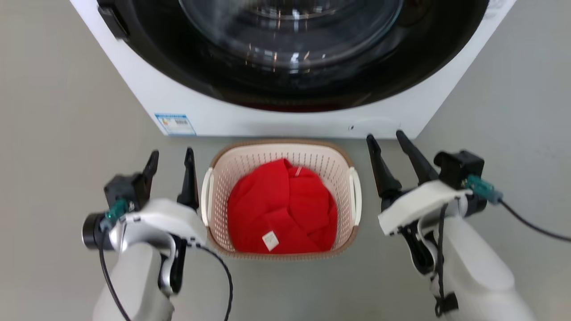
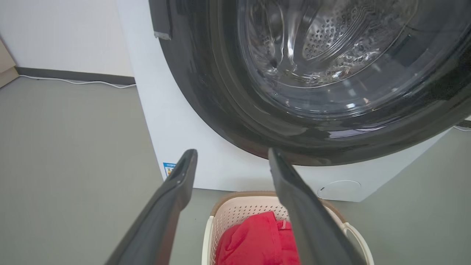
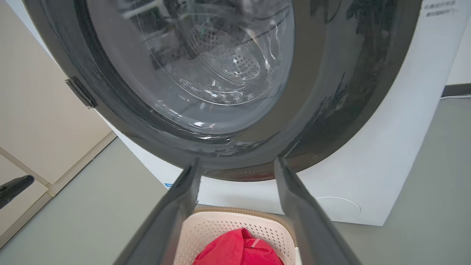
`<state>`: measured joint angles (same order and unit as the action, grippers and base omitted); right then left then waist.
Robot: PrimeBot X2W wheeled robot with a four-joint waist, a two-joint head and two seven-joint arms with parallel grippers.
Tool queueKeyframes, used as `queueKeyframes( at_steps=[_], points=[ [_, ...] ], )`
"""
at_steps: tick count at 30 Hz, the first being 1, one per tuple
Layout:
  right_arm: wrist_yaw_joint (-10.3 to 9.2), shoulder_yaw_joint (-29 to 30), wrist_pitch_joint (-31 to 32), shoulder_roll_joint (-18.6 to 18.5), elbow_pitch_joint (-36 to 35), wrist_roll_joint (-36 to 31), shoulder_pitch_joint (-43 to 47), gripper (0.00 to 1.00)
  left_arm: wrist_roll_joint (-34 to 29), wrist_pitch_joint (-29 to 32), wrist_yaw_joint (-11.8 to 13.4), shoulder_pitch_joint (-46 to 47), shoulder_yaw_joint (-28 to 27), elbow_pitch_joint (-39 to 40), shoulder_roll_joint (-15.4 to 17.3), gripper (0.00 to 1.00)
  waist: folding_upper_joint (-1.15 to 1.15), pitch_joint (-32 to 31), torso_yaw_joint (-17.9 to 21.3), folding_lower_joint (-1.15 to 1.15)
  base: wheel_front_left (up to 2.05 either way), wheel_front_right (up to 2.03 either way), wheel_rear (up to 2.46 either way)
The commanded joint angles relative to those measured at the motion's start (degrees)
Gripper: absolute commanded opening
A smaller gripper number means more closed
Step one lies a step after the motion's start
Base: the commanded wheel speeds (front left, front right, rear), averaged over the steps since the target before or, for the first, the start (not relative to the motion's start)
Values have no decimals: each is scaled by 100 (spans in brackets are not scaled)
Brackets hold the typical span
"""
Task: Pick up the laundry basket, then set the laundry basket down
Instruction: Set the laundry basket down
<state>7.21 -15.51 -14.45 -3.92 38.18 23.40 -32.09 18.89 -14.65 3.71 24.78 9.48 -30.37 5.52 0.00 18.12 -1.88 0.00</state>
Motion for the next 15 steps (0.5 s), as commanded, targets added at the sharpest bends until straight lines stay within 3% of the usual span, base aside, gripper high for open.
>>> queueKeyframes(
  at_steps=[1,8,15],
  points=[
    [28,-48,-54,104,-307,-90,257,100,-137,-35,-75,-149,-215,260,84,100,0,-319,38,0,0,0,0],
    [28,123,-54,104,-1098,-178,1118,100,-477,-35,-302,-867,-340,871,-19,100,0,-923,56,0,0,0,0],
    [28,185,-54,104,-1592,-209,1858,100,-626,-35,-315,-1577,-380,1297,-126,100,0,-1447,80,0,0,0,0]
  ],
)
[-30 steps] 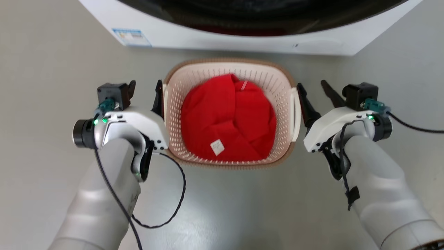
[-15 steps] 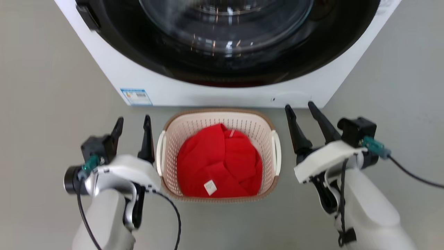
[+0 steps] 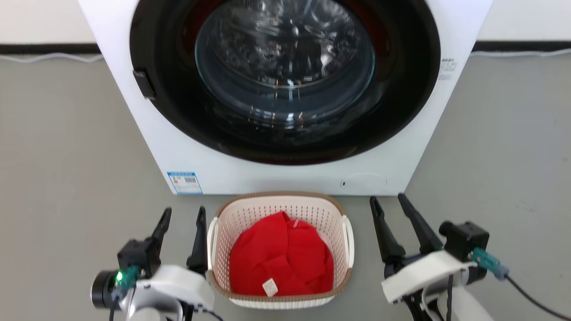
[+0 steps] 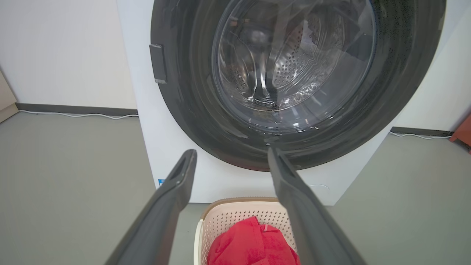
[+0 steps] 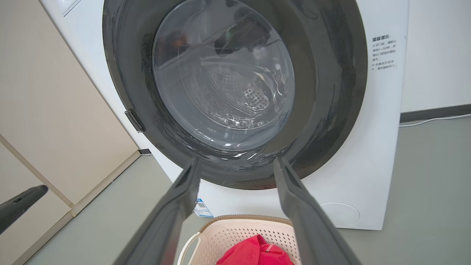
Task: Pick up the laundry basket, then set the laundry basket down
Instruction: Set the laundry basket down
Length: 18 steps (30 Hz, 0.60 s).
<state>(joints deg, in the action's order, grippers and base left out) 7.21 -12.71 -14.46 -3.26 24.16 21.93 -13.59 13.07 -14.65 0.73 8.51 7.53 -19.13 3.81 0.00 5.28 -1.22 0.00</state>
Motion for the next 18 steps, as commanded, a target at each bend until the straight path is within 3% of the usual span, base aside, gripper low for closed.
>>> queueKeyframes(
  at_steps=[1,9,18],
  points=[
    [28,-84,-53,38,-249,-73,109,100,-60,-35,-16,-50,-172,227,32,100,0,-230,13,0,0,0,0],
    [28,129,-53,38,-631,-83,910,100,-157,-35,0,-735,-89,589,-16,100,0,-590,-13,0,0,0,0],
    [28,423,-53,38,-1117,-121,1488,100,-75,-35,329,-1441,-175,1146,-66,100,0,-755,13,0,0,0,0]
  ],
)
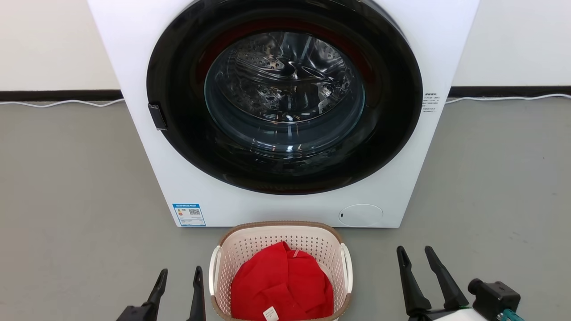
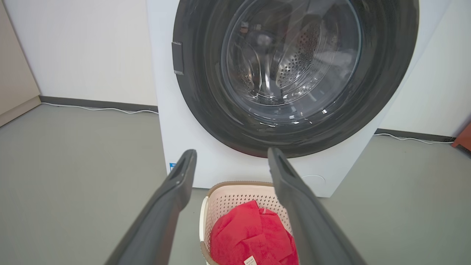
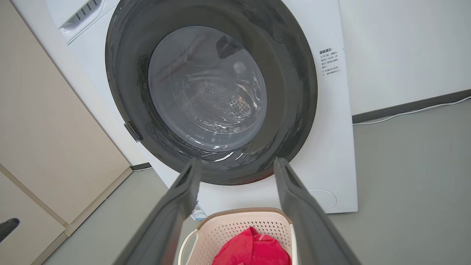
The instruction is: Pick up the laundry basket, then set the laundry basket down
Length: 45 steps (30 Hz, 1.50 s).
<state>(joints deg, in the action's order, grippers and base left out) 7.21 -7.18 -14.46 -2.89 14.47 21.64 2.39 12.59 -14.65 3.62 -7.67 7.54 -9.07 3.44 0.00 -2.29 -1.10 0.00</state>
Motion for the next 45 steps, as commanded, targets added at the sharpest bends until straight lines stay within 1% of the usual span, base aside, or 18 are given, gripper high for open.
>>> queueKeyframes(
  at_steps=[1,7,14,25,31,45],
  points=[
    [28,-99,-53,2,-192,-94,-71,100,-12,-35,65,112,-167,187,-33,100,0,-10,-3,0,0,0,0],
    [28,8,-53,2,-364,-82,148,100,41,-35,216,-133,-215,373,-44,100,0,-85,-22,0,0,0,0],
    [28,59,-53,2,-379,-54,250,100,41,-35,267,-220,-229,488,-49,100,0,-152,2,0,0,0,0],
    [28,81,-53,2,-298,-18,250,100,10,-35,123,-150,-300,330,-33,100,0,-182,37,0,0,0,0],
    [28,109,-53,2,-270,-14,263,100,-129,-35,133,-127,-311,198,33,100,0,-192,6,0,0,0,0],
    [28,104,-53,2,-250,-26,256,100,-273,-35,172,-108,-346,149,39,100,0,-201,3,0,0,0,0]
  ],
)
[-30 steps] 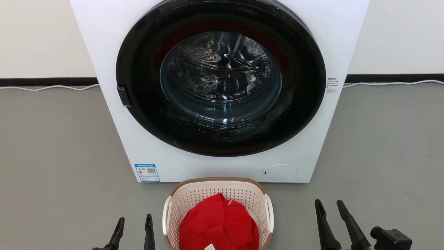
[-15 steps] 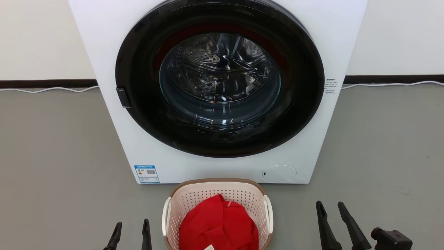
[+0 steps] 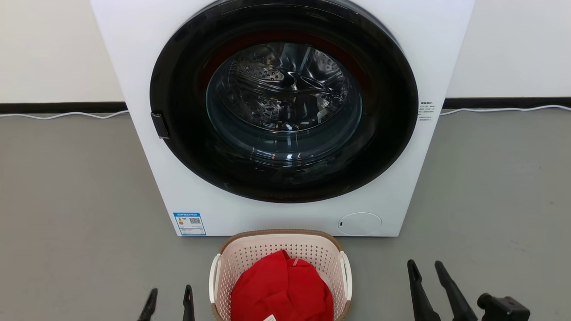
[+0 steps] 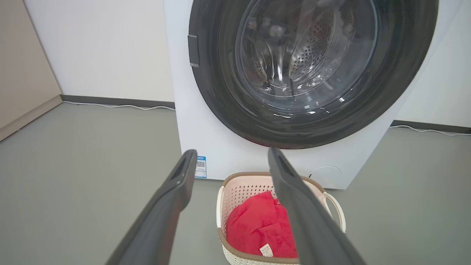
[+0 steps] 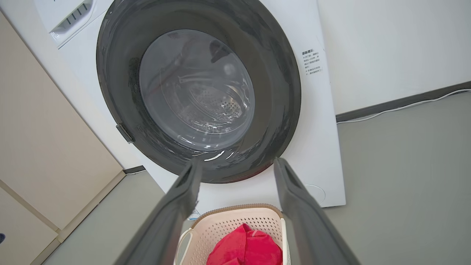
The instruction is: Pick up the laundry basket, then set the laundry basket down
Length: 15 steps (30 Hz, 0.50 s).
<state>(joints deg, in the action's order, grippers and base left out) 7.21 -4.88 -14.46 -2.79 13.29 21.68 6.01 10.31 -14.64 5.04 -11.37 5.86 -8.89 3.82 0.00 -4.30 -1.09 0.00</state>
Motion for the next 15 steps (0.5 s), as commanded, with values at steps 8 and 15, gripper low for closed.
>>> queueKeyframes(
  at_steps=[8,15],
  points=[
    [-14,-49,35,-4,383,115,125,0,134,41,-20,18,-11,-453,-27,0,0,5,1,-1,0,0,0],
    [-11,-4,135,-22,356,530,58,0,592,162,-90,108,-83,-449,-31,0,0,20,7,-8,0,0,0]
  ],
)
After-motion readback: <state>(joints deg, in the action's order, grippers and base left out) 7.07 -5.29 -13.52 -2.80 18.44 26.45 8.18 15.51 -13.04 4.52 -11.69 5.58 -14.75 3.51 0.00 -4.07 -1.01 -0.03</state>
